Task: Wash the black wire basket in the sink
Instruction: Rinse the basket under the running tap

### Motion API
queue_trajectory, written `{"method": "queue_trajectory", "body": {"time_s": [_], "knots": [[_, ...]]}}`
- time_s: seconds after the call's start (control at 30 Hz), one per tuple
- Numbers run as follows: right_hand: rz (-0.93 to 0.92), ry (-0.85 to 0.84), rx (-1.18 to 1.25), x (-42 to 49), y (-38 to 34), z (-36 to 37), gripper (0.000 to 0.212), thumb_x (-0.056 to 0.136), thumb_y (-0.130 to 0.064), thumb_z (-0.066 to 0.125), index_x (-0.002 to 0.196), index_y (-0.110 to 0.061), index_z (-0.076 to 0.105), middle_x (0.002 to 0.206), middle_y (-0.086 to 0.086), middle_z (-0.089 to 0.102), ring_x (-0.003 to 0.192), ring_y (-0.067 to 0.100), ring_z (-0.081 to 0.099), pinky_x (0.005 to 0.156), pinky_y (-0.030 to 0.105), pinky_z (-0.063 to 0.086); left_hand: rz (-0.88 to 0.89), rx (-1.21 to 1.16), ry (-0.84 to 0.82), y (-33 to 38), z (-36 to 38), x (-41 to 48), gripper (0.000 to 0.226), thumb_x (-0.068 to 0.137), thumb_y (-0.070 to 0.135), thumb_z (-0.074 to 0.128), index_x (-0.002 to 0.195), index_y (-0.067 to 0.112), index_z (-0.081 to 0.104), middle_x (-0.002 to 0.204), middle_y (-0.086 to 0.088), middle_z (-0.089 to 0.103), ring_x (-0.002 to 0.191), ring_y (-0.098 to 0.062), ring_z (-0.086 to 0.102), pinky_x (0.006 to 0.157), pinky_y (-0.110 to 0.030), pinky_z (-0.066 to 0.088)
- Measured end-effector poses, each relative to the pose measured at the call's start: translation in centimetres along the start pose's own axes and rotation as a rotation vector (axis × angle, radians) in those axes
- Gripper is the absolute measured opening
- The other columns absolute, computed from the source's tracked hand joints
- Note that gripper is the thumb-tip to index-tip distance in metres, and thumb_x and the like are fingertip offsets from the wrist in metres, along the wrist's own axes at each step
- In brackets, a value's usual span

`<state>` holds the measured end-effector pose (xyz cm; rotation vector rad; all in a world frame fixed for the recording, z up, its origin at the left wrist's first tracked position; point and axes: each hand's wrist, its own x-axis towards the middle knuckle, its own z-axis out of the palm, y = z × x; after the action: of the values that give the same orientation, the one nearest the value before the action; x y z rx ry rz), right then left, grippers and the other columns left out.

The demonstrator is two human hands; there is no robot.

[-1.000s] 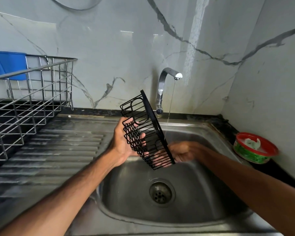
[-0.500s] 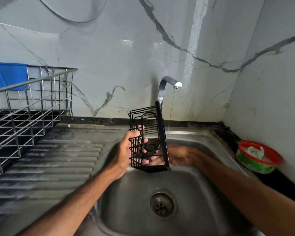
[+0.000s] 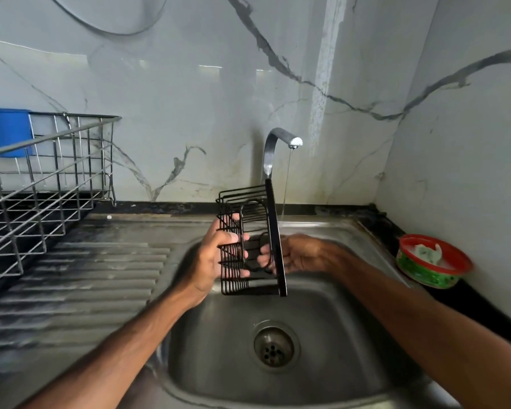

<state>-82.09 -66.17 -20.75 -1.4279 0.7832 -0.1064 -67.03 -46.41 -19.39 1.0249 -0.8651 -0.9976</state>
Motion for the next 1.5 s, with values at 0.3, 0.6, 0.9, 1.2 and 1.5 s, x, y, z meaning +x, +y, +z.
{"method": "queue_trajectory", "body": {"time_s": [0.3, 0.6, 0.9, 1.2, 1.5], "knots": [[-0.165, 0.371, -0.236, -3.2, 2.3, -2.8, 0.023, 0.098, -0.012, 0.064, 0.116, 0.0, 0.07, 0.11, 0.018, 0.075, 0.091, 0.024, 0.074, 0.078, 0.031, 0.061, -0.005, -0.102, 0.032, 0.8, -0.7, -0.1, 0.083, 0.06, 0.049, 0.065, 0.139, 0.023, 0.064, 0.104, -0.011, 0.074, 0.083, -0.025, 0.067, 0.085, -0.064, 0.055], [-0.562, 0.26, -0.363, -2.5, -0.3, -0.3, 0.039, 0.082, -0.008, 0.083, 0.117, -0.01, 0.067, 0.11, 0.004, 0.075, 0.099, 0.008, 0.071, 0.087, 0.019, 0.057, -0.336, -0.251, -0.225, 0.3, -0.9, 0.2, 0.082, 0.091, 0.058, 0.043, 0.153, 0.005, 0.046, 0.152, -0.035, 0.044, 0.115, -0.059, 0.062, 0.081, -0.062, 0.056], [-0.538, 0.054, -0.358, -2.4, -0.1, -0.7, 0.025, 0.096, -0.003, 0.063, 0.117, 0.011, 0.067, 0.113, 0.019, 0.074, 0.099, 0.026, 0.075, 0.081, 0.027, 0.061, -0.457, -0.162, -0.391, 1.0, -2.0, 0.0, 0.086, 0.094, 0.076, 0.029, 0.158, 0.021, 0.042, 0.153, -0.038, 0.041, 0.143, -0.056, 0.039, 0.117, -0.072, 0.027], [-0.501, 0.103, -0.212, -4.2, 0.7, -2.2, 0.031, 0.099, -0.011, 0.063, 0.126, 0.003, 0.066, 0.115, 0.017, 0.074, 0.108, 0.032, 0.071, 0.089, 0.036, 0.06, -0.42, -0.324, -0.484, 1.7, -2.0, 0.2, 0.091, 0.096, 0.076, 0.03, 0.161, 0.012, 0.035, 0.163, -0.033, 0.026, 0.152, -0.052, 0.024, 0.124, -0.071, 0.007], [-0.356, 0.163, -0.271, -4.0, 1.9, -3.0, 0.028, 0.099, -0.019, 0.064, 0.124, -0.006, 0.069, 0.108, 0.017, 0.076, 0.101, 0.03, 0.074, 0.091, 0.05, 0.059, -0.341, -0.198, -0.321, 0.9, -1.7, -0.1, 0.118, 0.068, 0.092, 0.06, 0.154, 0.013, 0.045, 0.15, -0.027, 0.052, 0.139, -0.046, 0.051, 0.119, -0.07, 0.027]]}}
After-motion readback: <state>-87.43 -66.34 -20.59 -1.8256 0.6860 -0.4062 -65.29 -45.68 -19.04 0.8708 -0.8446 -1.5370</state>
